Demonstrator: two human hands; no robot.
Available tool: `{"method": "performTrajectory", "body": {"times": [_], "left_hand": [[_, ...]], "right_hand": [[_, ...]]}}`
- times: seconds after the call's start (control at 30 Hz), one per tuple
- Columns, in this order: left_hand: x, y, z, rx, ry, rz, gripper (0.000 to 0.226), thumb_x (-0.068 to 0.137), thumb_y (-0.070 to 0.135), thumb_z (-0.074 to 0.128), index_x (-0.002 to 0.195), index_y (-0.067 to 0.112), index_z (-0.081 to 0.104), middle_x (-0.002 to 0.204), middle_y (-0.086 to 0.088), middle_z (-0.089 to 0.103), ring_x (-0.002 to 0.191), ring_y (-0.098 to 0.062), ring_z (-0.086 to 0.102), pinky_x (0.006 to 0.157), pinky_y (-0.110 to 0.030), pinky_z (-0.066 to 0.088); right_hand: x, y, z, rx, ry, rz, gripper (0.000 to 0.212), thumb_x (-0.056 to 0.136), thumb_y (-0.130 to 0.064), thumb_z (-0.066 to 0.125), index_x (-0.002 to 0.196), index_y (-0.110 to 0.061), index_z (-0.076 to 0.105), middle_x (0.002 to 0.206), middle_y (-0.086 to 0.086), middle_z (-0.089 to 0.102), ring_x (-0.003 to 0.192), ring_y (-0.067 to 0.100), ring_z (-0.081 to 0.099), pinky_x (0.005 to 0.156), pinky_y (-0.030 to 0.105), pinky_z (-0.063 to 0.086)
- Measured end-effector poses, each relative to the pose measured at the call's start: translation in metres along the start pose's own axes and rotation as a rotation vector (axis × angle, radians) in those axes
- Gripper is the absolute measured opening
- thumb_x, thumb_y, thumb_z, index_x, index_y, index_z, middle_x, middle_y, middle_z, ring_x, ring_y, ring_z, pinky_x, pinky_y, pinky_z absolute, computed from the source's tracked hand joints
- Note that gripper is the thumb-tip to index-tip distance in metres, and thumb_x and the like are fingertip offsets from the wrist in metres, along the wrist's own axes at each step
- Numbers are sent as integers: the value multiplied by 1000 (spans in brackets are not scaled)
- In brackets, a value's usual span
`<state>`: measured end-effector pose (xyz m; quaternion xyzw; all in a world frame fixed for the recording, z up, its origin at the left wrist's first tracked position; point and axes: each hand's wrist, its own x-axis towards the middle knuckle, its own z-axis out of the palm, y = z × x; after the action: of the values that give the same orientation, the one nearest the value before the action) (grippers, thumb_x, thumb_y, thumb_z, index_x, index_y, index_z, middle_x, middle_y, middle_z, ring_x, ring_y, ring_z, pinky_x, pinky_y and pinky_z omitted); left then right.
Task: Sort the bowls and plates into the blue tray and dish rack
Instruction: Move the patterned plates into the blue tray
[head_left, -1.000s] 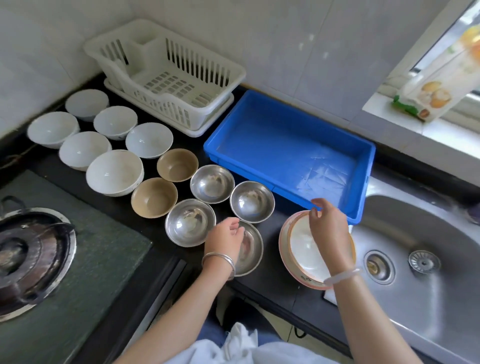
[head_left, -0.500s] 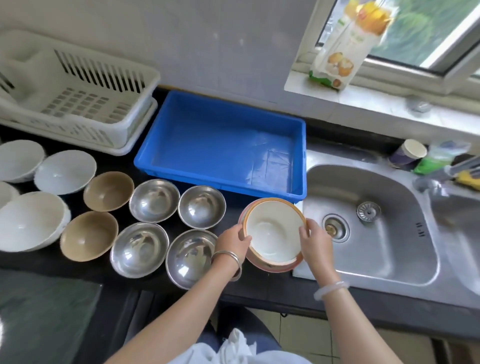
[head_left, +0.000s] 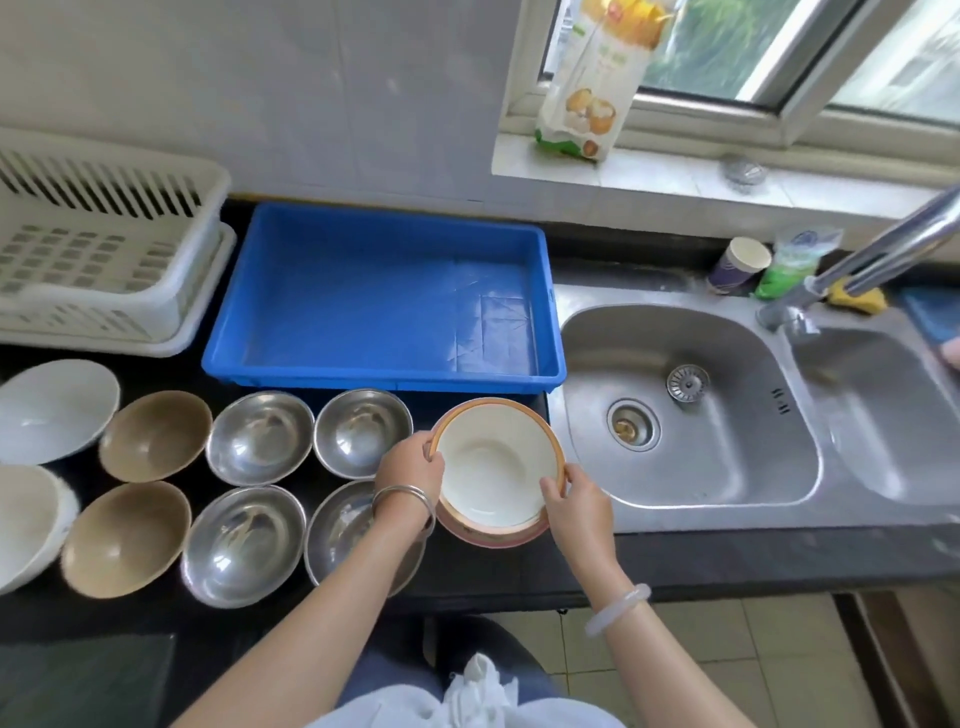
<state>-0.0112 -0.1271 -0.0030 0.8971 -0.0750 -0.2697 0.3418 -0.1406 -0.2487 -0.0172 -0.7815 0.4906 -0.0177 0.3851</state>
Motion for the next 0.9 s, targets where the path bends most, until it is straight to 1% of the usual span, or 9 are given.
{"method": "performTrajectory", "body": {"times": [0.1, 0.13, 0.27, 0.37, 0.53, 0.63, 0.73, 0.8, 0.9], "left_hand": [[-1, 2, 1, 79, 42, 40, 23, 88, 9, 44, 99, 11, 64, 83, -3, 62, 73, -20, 53, 63, -30, 44], [-1, 3, 2, 100, 53, 49, 23, 88, 8, 44, 98, 11, 65, 85, -5, 65, 74, -21, 55, 64, -31, 46], [-2, 6, 5, 91, 67, 27, 26, 88, 6, 44, 102, 10, 66, 90, -9, 69, 81, -27, 61, 67, -34, 49], [0, 9, 2, 44, 68, 12, 28, 88, 5, 46, 108, 11, 65, 97, -7, 70, 82, -23, 61, 68, -31, 49], [1, 32, -7, -25, 79, 88, 25, 85, 8, 51, 102, 13, 68, 94, -1, 71, 72, -13, 55, 57, -22, 40], [0, 54, -5, -22, 53, 161, 20, 84, 11, 54, 97, 14, 69, 92, 0, 71, 75, -14, 56, 66, -22, 40], [-6, 73, 9, -69, -4, 199, 17, 85, 13, 55, 95, 15, 69, 91, 0, 71, 74, -15, 60, 63, -22, 43], [-11, 84, 23, -85, -49, 225, 17, 85, 14, 56, 96, 14, 69, 93, -1, 71, 77, -16, 61, 67, -24, 46], [-17, 94, 47, -66, -126, 241, 19, 87, 15, 57, 102, 14, 68, 98, -4, 72, 85, -21, 65, 74, -29, 52]], "right_hand": [[-2, -1, 1, 9, 59, 15, 26, 94, -27, 56, 113, -12, 62, 117, 0, 56, 107, 20, 57, 91, 35, 52], [-2, -2, 1, -1, 92, 19, 27, 93, -26, 57, 114, -10, 62, 119, 1, 53, 107, 20, 55, 91, 33, 50], [-4, -7, 2, 70, 73, 77, 16, 94, -22, 56, 102, -10, 64, 96, 5, 63, 84, 18, 60, 70, 25, 50], [-3, -9, -3, 109, 92, 73, 13, 94, -18, 54, 85, -14, 62, 74, -1, 62, 71, 17, 59, 53, 19, 40], [4, -15, -34, 67, 155, 20, 21, 91, -12, 51, 71, -9, 58, 59, -1, 54, 55, 11, 45, 43, 13, 31], [5, -13, -59, 72, 203, 19, 21, 90, -11, 50, 74, -3, 60, 62, 8, 59, 58, 19, 45, 47, 20, 32], [3, -5, -82, 89, 276, 41, 19, 90, -11, 50, 78, -5, 64, 70, 8, 66, 66, 22, 55, 55, 24, 42], [1, 4, -96, 115, 302, 75, 19, 90, -10, 51, 83, -6, 68, 77, 8, 71, 77, 26, 61, 67, 33, 48], [-1, 25, -112, 127, 329, 139, 18, 89, -10, 52, 84, -6, 69, 80, 10, 72, 84, 29, 64, 71, 37, 51]]}}
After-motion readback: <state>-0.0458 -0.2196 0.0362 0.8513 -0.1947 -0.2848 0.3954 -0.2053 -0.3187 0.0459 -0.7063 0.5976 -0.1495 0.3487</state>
